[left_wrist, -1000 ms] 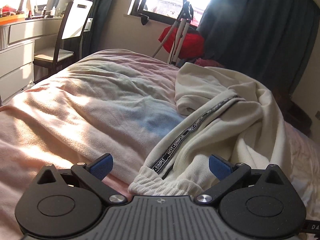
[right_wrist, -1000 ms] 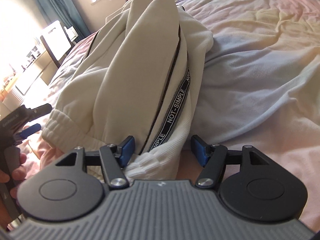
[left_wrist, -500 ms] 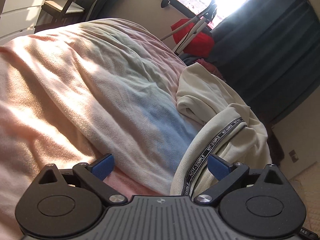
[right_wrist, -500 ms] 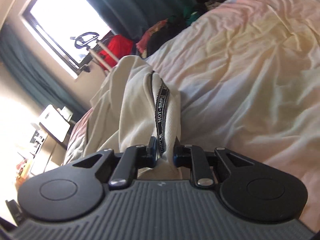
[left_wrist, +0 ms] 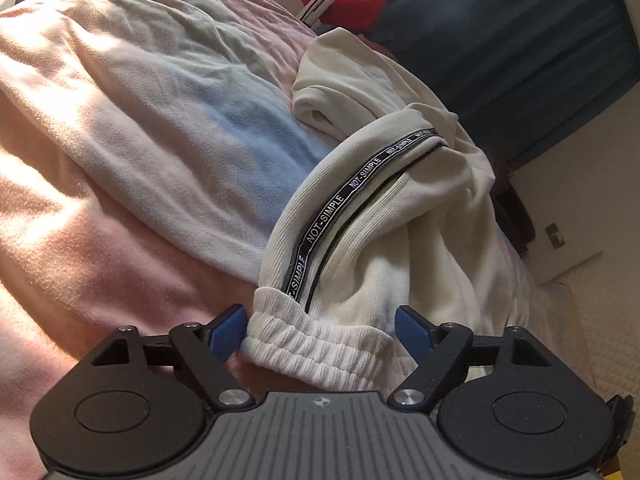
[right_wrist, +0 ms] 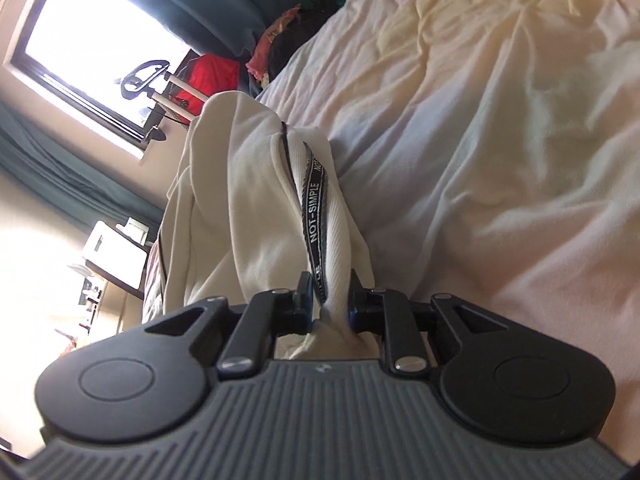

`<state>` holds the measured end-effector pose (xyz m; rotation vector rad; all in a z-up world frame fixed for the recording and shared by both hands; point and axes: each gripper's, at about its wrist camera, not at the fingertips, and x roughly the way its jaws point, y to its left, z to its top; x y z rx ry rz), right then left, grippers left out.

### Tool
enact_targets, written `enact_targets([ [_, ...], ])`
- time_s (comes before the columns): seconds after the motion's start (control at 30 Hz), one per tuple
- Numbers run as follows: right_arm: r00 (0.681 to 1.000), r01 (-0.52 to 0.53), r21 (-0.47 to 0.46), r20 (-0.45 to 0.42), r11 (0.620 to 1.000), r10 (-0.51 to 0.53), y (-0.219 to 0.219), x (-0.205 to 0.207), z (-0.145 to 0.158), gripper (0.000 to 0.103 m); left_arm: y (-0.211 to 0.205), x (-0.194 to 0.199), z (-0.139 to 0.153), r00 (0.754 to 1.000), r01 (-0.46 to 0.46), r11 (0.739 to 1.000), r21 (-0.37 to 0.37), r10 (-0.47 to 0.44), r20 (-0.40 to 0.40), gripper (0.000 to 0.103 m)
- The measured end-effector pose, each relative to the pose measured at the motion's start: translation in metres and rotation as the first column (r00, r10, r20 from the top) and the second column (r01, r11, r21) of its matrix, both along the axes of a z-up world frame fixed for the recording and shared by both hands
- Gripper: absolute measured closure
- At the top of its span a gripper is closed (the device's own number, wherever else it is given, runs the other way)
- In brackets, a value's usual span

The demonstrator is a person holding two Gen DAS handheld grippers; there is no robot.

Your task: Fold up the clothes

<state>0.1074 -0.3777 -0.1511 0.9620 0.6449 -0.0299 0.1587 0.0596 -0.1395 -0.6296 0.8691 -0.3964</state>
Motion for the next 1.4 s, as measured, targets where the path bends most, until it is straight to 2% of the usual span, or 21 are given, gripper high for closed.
enact_targets([
  [0.1,1.000,0.000,0.081,0.007,0.997,-0.001,-0.003,-0.001,-0.003,0.083,0.006,-0.005,0.003,0.999,0.018,0.995,-0.097,-0.014,0.042,0.018],
  [0.2,1.000,0.017,0.202,0.017,0.979,-0.021,-0.008,-0.003,-0.009,0.082,0.010,-0.005,0.000,1.000,0.002,0.987,-0.162,0.002,0.030,0.016],
  [0.23,1.000,0.020,0.205,0.011,0.979,-0.023,-0.009,-0.003,-0.010,0.082,0.011,-0.005,-0.001,1.000,-0.004,0.984,-0.180,0.008,0.023,0.016],
  [0.27,1.000,0.017,0.182,0.000,0.983,-0.018,-0.009,-0.003,-0.009,0.082,0.010,-0.003,-0.005,1.000,-0.012,0.986,-0.165,0.012,-0.001,0.017],
  [0.33,1.000,0.002,0.117,-0.029,0.993,0.002,-0.005,0.000,-0.006,0.082,0.006,0.003,-0.016,0.998,-0.025,0.994,-0.103,0.018,-0.063,0.029],
  [0.43,0.997,-0.031,0.006,-0.067,1.000,0.031,0.003,0.003,-0.002,0.077,0.003,0.004,-0.017,0.999,-0.040,0.996,-0.085,0.036,-0.041,0.031],
  [0.53,0.996,-0.067,-0.071,-0.065,0.995,0.062,0.010,0.002,-0.002,0.077,-0.002,0.005,-0.011,0.999,-0.051,0.996,-0.070,0.051,0.011,0.040],
  [0.63,0.998,-0.066,-0.073,-0.026,0.995,0.064,0.015,-0.003,-0.004,0.079,-0.003,0.010,0.001,0.994,-0.078,0.996,-0.036,0.080,0.073,0.060],
  [0.67,0.998,-0.064,-0.048,-0.013,0.997,0.063,0.017,-0.006,-0.005,0.081,0.000,0.013,0.008,0.992,-0.095,0.995,-0.031,0.098,0.085,0.084],
  [0.77,0.996,-0.085,0.009,0.010,0.996,0.085,0.033,-0.010,-0.004,0.084,0.015,0.026,0.030,0.980,-0.151,0.988,-0.012,0.151,0.126,0.084],
  [0.87,0.993,-0.114,0.075,0.052,0.991,0.111,0.065,-0.013,-0.004,0.084,0.043,0.047,0.061,0.959,-0.221,0.975,0.022,0.213,0.187,0.085],
  [0.97,0.979,-0.185,0.102,0.107,0.978,0.174,0.121,-0.004,0.002,0.085,0.070,0.089,0.096,0.938,-0.282,0.956,0.086,0.255,0.233,0.086],
  [1.03,0.966,-0.229,0.132,0.150,0.964,0.209,0.164,0.011,0.006,0.086,0.094,0.120,0.120,0.927,-0.318,0.932,0.175,0.267,0.263,0.086],
  [1.1,0.952,-0.276,0.192,0.187,0.942,0.241,0.211,0.034,0.007,0.087,0.118,0.151,0.143,0.916,-0.353,0.896,0.269,0.273,0.294,0.086],
  [1.17,0.936,-0.330,0.251,0.214,0.910,0.281,0.261,0.060,0.006,0.090,0.143,0.183,0.167,0.905,-0.387,0.849,0.359,0.275,0.326,0.086],
  [1.2,0.924,-0.364,0.278,0.226,0.889,0.308,0.289,0.074,0.004,0.090,0.156,0.201,0.174,0.898,-0.409,0.817,0.406,0.282,0.337,0.086],
  [1.3,0.878,-0.470,0.285,0.247,0.836,0.409,0.371,0.114,-0.003,0.090,0.191,0.253,0.173,0.882,-0.464,0.721,0.515,0.324,0.341,0.086],
  [1.4,0.848,-0.528,0.260,0.217,0.808,0.484,0.428,0.149,-0.019,0.090,0.219,0.296,0.142,0.891,-0.454,0.692,0.561,0.354,0.285,0.086],
])
